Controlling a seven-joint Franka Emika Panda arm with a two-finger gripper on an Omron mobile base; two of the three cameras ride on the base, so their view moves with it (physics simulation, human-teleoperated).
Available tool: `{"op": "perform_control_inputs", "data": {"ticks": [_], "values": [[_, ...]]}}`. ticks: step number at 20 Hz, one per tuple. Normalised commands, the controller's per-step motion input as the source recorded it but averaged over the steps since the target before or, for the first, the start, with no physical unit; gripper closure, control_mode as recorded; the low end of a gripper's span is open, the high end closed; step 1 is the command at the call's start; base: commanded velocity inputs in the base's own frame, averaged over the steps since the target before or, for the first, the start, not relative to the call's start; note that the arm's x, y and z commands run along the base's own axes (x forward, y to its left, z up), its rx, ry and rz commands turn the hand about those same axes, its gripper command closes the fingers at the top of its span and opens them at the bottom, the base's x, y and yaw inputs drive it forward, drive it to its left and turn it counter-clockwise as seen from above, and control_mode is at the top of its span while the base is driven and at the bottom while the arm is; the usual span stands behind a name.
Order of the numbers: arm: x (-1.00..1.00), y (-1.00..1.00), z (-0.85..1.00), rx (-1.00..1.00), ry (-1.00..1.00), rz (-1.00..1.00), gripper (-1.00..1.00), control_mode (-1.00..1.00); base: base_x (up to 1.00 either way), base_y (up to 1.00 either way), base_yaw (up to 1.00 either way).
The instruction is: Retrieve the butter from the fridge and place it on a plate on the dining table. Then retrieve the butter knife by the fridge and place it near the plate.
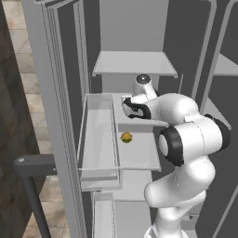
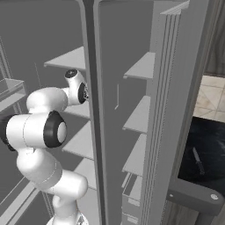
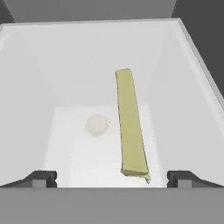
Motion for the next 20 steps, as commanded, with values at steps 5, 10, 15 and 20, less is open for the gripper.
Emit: {"op": "perform_control_inputs", "data": {"ticks": [5,10,15,20], "values": [[0.49,-0.16,-0.21,0.0,0.04,0.0,-1.0,-1.0,0.0,0.0,0.0],[0.38,-0.02,-0.21,0.0,0.0,0.0,-1.0,-1.0,0.0,0.0,0.0],[0.38,0.0,-0.21,0.0,0.0,0.0,-1.0,-1.0,0.0,0.0,0.0],[0.59,0.0,-0.01,0.0,0.07,0.0,-1.0,-1.0,0.0,0.0,0.0]]}}
